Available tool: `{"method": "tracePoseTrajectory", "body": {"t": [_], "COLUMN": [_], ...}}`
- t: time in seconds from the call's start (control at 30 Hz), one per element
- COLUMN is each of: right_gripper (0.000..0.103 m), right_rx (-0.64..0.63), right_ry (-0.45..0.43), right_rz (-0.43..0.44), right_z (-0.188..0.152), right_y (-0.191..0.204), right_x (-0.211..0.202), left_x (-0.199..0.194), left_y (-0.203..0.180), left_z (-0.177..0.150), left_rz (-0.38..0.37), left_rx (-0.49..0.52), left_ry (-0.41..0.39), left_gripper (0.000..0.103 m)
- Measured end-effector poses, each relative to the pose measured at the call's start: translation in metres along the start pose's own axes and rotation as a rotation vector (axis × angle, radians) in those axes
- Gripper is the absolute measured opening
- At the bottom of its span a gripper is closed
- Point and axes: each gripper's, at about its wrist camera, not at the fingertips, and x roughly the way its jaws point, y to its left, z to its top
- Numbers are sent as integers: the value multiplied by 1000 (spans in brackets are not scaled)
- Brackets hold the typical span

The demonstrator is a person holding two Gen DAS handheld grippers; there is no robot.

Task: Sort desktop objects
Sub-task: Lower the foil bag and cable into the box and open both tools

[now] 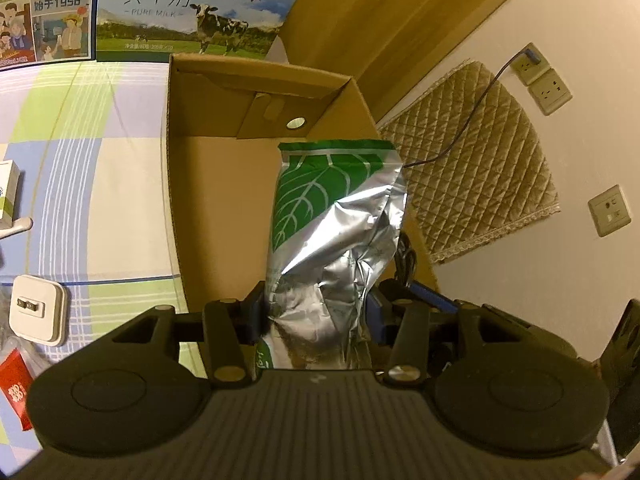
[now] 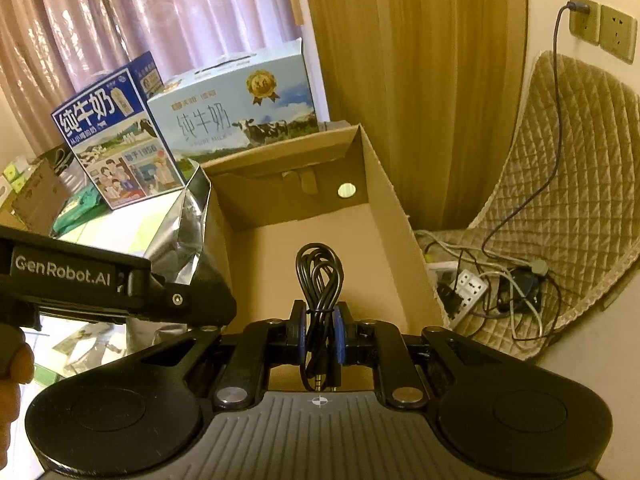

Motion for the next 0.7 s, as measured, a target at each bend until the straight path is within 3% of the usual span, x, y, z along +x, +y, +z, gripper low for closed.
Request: {"method": "tracePoseTrajectory", "body": {"t": [0.07, 0.57, 0.63, 0.67, 0.7], "right_gripper": [11, 12, 33, 57, 62], "right_rx": [-1, 10, 34, 43, 43], "right_ry": [4, -5, -13, -25, -39], "right_rz": [-2, 8, 5, 8, 11], "right_z": [-1, -4, -4, -4, -5], "right_y": [-1, -1, -2, -4, -4], "right_x": [2, 3, 3, 1, -1], "left_x": [1, -19, -21, -22, -23], "left_y": [2, 15, 16, 17, 18], "left_z": [-2, -9, -10, -11, -11], "left_rz": [22, 55, 51, 49, 48], "left_rx": [7, 78, 83, 84, 87], "left_ry": [-2, -25, -24, -23, -23], "left_gripper": [48, 46, 46, 46, 46]}}
